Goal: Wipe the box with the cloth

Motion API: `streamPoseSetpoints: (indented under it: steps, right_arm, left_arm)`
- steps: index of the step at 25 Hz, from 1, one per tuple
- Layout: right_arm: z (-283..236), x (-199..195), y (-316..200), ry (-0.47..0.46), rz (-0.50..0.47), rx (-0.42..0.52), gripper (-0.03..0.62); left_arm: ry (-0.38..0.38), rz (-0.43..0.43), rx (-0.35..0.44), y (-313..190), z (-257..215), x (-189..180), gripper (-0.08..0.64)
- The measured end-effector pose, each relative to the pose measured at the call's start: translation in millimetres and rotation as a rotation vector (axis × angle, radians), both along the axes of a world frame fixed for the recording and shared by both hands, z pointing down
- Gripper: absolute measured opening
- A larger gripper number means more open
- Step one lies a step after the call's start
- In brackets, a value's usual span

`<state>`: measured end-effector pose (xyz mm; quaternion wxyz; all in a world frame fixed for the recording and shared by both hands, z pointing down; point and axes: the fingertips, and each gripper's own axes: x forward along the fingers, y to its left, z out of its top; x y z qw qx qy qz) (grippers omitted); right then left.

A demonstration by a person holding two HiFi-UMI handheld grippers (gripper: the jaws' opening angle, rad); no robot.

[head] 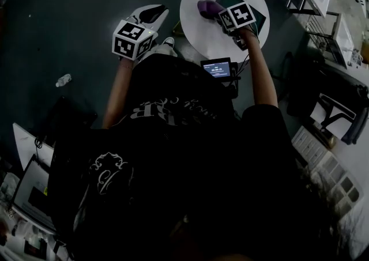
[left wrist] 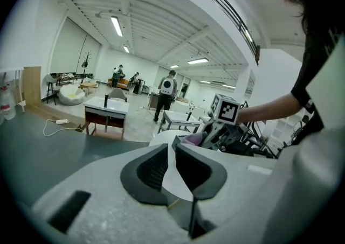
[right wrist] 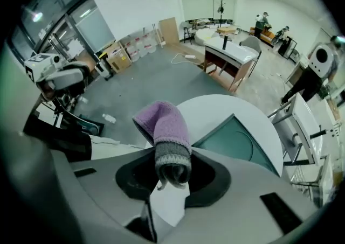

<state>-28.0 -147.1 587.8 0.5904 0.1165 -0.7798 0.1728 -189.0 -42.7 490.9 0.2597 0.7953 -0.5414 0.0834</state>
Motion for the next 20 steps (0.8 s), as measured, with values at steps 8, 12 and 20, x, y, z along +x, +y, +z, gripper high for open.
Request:
streamPoseSetpoints:
  steps: [8, 12, 20]
  right_arm:
    - [-62, 70, 30, -0.241, 0.267, 0.058, 0.101]
    - [-81, 130, 53, -0.307, 0.446, 0.104, 0.101]
    - [-106, 217, 118, -0.443, 0.63, 0.147, 0.101]
  left_arm:
    - [-0.024, 0.121, 0.045, -20, -21, 62, 0.04]
    - [-0.035, 0.185, 0.083, -16, -41, 108, 0.04]
    - [-0.059, 0.271, 0.109, 33, -60, 200, 0.04]
